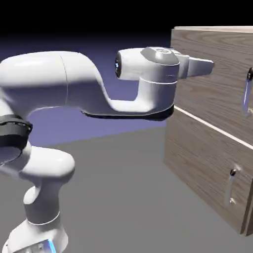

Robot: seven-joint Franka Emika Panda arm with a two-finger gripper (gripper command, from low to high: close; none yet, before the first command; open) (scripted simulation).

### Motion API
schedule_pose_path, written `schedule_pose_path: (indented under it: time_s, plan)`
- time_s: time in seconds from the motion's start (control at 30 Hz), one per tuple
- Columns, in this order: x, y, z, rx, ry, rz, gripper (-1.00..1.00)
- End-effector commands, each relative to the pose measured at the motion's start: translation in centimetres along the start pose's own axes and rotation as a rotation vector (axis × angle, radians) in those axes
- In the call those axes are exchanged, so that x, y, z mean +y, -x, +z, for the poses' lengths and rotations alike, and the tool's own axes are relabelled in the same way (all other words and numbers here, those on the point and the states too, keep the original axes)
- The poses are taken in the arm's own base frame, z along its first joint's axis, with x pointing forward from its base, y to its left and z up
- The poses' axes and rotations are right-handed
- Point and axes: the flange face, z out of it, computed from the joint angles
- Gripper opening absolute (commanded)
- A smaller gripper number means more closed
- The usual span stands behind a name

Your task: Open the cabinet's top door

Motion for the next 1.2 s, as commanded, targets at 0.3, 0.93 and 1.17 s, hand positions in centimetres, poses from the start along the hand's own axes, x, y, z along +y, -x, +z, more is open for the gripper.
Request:
schedule_pose_path:
  time_s: [0.3,0.93,1.17]
  plan:
    - [7.7,-0.6,3.8,0.038,-0.004,0.007,0.0]
    - [10.6,0.4,7.3,0.091,0.052,0.004,-1.0]
    - [9.3,2.0,2.7,0.158,0.119,0.005,-1.0]
